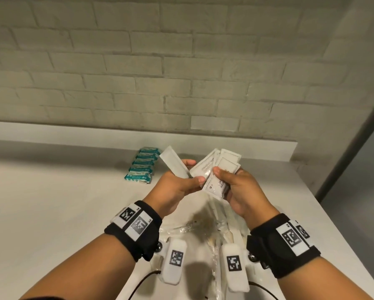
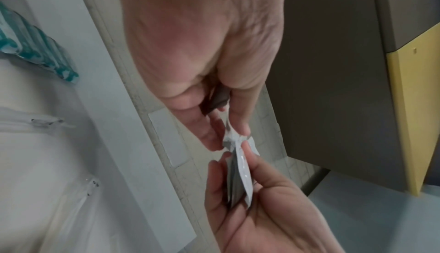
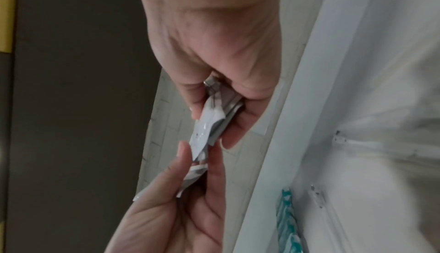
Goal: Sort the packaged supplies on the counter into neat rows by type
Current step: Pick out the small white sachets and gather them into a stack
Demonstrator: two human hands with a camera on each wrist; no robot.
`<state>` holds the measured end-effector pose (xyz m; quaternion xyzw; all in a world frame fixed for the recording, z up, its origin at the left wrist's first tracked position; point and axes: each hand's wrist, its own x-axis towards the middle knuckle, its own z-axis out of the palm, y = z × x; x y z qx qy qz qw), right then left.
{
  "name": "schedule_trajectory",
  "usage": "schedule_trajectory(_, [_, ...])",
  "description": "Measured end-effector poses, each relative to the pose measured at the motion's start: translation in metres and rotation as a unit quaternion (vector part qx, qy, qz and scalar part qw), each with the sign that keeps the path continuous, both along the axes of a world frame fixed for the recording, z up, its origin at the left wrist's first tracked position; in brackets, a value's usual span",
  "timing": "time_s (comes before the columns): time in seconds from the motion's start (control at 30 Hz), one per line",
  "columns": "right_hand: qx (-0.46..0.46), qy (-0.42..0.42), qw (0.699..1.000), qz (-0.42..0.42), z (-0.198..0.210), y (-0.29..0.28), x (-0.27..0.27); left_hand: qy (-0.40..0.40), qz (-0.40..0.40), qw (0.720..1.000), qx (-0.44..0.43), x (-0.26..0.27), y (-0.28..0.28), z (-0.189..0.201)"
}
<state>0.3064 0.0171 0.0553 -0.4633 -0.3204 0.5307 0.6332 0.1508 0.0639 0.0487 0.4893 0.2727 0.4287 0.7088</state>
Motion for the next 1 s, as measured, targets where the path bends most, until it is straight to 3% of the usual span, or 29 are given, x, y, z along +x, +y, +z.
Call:
schedule_trajectory(0.13, [0.011,-0.036,0.999,0.001,-0.009,0.000,0.001,0.044,0.044,0.998,-0.011,0.001,0.000,-0.005])
schedule_trajectory(0.23, [-0.008,-0.170,0.983,-0.074,-0.008,-0.004,0.014,0.131,0.075,0.989,0.007,-0.007,0.008,-0.004])
schedule_trajectory(0.3, [0.007,-0.252,0.965,-0.074,0.002,-0.008,0.025,0.185,0.061,0.981,0.021,-0.013,0.014,-0.002])
schedule_trajectory(0.47, [-0.008,-0.396,0.902,0.172,0.019,-0.011,0.014,0.205,-0.039,0.977,0.048,-0.004,0.007,0.008])
schedule_trajectory(0.6, [-0.019,-0.333,0.934,0.129,-0.004,-0.007,0.007,0.257,0.023,0.965,0.040,-0.004,0.009,0.002])
schedule_trajectory(0.73, [-0.052,-0.245,0.967,0.054,-0.022,-0.003,0.015,0.194,0.029,0.980,-0.041,-0.016,0.016,-0.009])
schedule_trajectory(0.87, [-0.066,-0.143,0.987,0.044,-0.028,-0.001,0.022,0.187,0.014,0.982,0.008,-0.015,0.013,-0.014])
schedule_trajectory(1.0, [-0.080,-0.125,0.989,0.023,-0.031,-0.001,0.028,0.193,0.033,0.981,0.019,-0.015,0.013,-0.018])
